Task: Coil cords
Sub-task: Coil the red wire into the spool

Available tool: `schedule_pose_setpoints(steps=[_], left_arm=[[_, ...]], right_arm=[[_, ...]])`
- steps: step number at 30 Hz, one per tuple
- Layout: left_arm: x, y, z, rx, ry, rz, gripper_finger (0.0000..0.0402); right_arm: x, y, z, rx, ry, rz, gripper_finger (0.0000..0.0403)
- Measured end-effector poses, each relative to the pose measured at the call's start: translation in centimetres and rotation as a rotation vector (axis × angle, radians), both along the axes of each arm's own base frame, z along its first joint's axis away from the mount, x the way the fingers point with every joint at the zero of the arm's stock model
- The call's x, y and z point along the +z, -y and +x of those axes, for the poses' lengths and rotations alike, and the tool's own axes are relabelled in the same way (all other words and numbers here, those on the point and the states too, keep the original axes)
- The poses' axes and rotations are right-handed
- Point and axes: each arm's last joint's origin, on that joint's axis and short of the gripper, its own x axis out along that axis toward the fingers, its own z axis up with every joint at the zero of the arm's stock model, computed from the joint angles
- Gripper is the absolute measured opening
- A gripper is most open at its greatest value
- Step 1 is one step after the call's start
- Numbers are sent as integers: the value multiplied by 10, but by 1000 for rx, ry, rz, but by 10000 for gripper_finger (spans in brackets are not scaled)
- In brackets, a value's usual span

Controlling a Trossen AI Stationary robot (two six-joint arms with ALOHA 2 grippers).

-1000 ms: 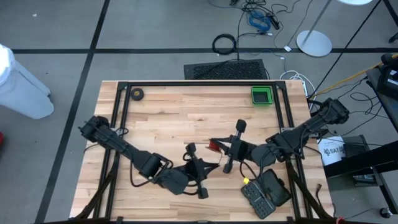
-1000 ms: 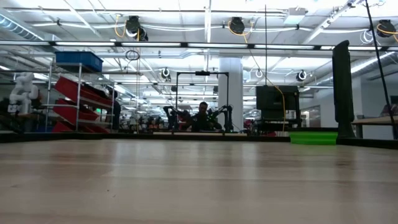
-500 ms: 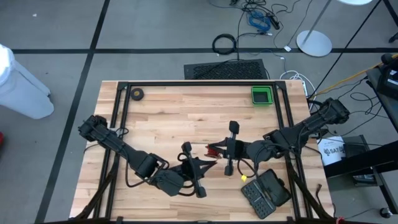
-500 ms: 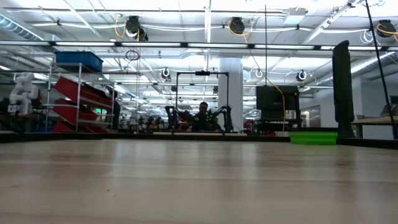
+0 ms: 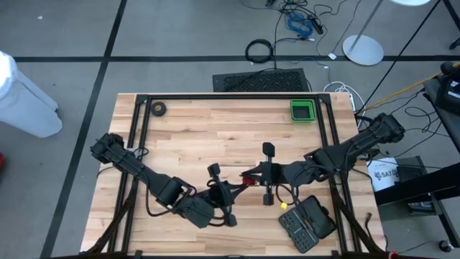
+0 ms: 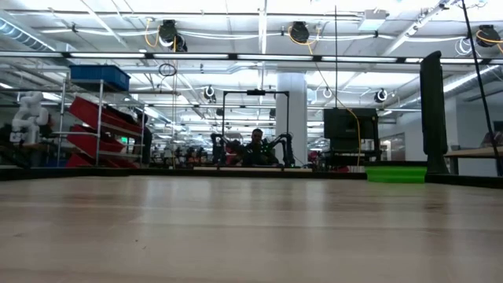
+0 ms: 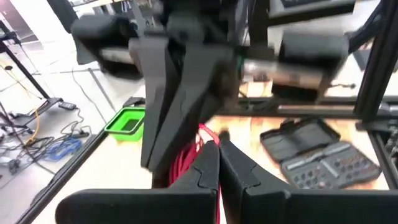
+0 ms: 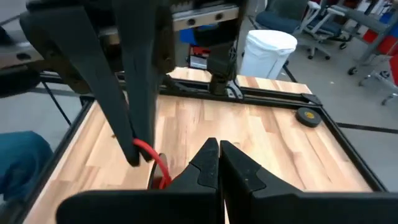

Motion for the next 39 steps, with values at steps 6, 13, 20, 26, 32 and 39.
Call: schedule_pose_setpoints(steps=[6,13,20,26,32,39], left_arm=[[-6,4,-6,-6,-51,10,2],[-10,4,-8,-13,-94,20,3],[-13,6,-9,-96,-143,-5,67],[-15,6,-10,-103,-172,8,113],[-14,13,-15,-124,-168,6,118],[-11,32,-27,-177,-157,0,118]], right_arm=[[7,3,-9,30,-5,52,0],[8,2,-14,128,-44,125,0],[8,1,-14,145,-45,132,0],[8,1,-14,146,-41,132,0],[9,1,-15,147,-37,132,0],[10,2,-15,148,-36,129,0]])
